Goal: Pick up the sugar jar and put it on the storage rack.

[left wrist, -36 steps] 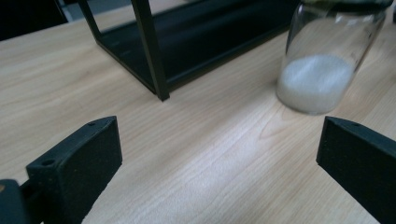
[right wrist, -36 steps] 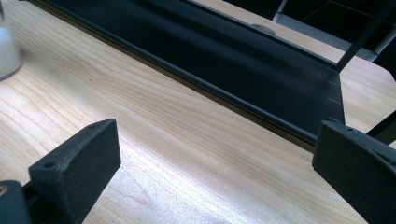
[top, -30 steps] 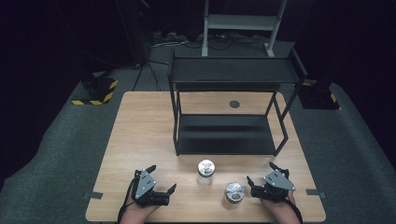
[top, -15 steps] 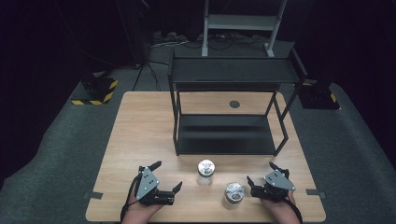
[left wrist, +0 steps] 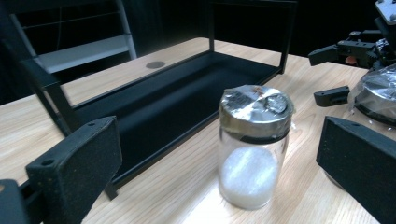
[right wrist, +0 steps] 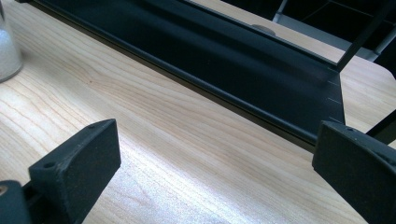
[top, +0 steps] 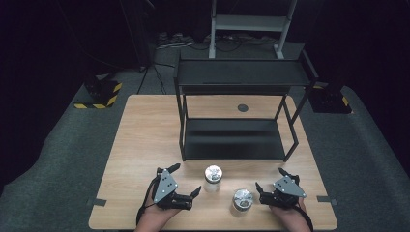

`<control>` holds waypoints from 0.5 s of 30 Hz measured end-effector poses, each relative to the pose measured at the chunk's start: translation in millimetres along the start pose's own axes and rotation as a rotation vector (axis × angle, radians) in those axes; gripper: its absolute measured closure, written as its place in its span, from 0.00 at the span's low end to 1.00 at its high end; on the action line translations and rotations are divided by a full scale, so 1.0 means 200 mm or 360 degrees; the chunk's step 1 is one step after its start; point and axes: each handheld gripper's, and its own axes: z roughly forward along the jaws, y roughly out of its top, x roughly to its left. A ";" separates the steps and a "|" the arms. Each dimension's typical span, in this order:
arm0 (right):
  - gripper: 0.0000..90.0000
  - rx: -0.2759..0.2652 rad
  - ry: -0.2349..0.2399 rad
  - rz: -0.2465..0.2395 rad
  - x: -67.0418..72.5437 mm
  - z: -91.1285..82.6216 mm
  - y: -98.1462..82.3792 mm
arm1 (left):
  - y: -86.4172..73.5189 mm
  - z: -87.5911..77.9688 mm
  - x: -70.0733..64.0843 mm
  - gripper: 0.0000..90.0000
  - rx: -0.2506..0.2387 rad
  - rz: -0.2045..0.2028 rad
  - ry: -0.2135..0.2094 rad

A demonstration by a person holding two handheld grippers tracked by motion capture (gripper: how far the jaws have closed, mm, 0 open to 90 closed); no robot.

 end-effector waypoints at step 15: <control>0.00 -0.0002 0.0000 -0.0009 0.00 0.00 0.00 | 0.00 0.14 -0.04 0.00 -0.0019 -0.0017 -0.0063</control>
